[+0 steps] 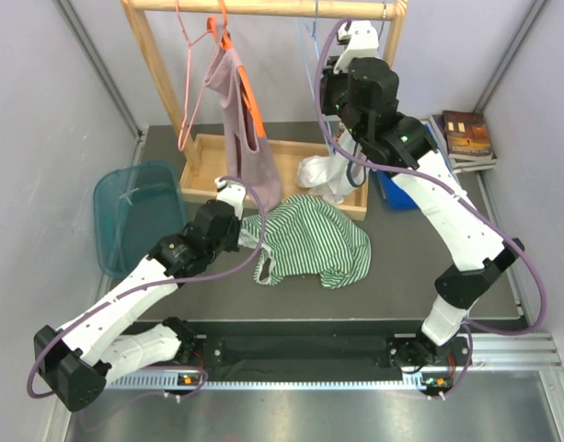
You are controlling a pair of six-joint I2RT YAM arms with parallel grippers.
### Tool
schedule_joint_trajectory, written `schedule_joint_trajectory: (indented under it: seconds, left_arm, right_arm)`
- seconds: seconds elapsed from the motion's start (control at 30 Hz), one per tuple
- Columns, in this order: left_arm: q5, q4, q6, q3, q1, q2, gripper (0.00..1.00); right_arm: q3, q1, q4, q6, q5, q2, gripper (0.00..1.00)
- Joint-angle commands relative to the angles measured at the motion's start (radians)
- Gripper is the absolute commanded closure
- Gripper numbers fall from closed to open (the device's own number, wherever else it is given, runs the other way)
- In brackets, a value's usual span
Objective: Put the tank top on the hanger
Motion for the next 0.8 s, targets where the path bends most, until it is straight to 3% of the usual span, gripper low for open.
schedule_joint_trajectory:
  seconds: [0.0, 0.37, 0.77]
  left_arm:
    - [0.0, 0.043, -0.005, -0.004, 0.005, -0.013, 1.0]
    - [-0.08, 0.015, -0.022, 0.005, 0.018, 0.05, 1.0]
    - [0.058, 0.07, 0.035, -0.022, 0.031, -0.002, 1.0]
  right_arm:
    - [0.027, 0.029, 0.088, -0.02, 0.023, -0.097, 1.0]
    - [-0.261, 0.115, 0.098, -0.005, 0.098, -0.275, 1.0]
    - [-0.703, 0.209, -0.002, 0.099, 0.017, -0.601, 1.0]
